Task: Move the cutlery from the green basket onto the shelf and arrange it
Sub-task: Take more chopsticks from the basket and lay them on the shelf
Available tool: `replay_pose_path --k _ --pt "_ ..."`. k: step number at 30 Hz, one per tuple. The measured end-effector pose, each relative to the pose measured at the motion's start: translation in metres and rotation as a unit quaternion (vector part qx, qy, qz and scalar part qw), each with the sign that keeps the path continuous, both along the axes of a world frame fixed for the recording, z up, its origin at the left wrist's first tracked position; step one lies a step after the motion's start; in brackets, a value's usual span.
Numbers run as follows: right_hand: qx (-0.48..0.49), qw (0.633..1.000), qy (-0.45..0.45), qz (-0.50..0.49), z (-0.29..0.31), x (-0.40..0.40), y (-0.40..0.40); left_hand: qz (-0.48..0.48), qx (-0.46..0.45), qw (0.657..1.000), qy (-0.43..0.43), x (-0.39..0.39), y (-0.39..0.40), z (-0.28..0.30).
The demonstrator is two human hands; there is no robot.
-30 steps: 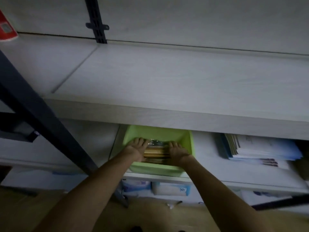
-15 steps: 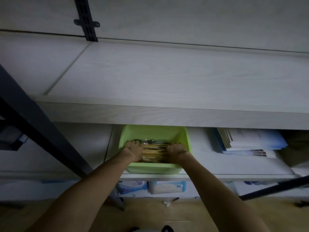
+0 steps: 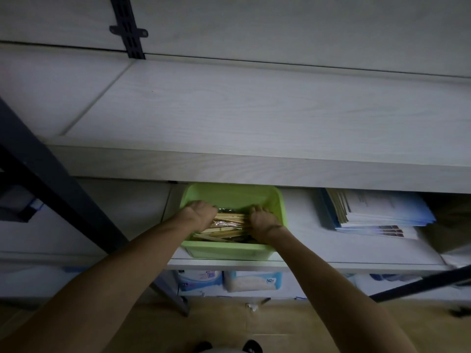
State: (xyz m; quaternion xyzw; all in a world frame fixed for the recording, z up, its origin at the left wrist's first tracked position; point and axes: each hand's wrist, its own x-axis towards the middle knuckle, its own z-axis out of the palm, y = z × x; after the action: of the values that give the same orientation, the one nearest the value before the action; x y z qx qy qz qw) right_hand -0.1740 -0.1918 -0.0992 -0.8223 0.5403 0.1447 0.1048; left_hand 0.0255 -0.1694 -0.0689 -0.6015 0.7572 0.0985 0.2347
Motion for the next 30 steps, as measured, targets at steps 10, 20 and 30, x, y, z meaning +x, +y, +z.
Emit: replay_pose_path --k 10,20,30 --pt "0.044 0.995 0.023 0.082 0.019 -0.007 0.007 -0.018 -0.031 0.999 -0.035 0.005 -0.01 0.022" --pt "0.007 0.981 0.128 0.145 0.001 -0.008 -0.001 -0.022 -0.045 0.999 -0.022 0.004 -0.006 0.017" --pt "0.015 0.985 0.085 0.149 0.017 -0.013 0.006 -0.044 -0.058 0.997 -0.01 0.009 -0.011 0.017"
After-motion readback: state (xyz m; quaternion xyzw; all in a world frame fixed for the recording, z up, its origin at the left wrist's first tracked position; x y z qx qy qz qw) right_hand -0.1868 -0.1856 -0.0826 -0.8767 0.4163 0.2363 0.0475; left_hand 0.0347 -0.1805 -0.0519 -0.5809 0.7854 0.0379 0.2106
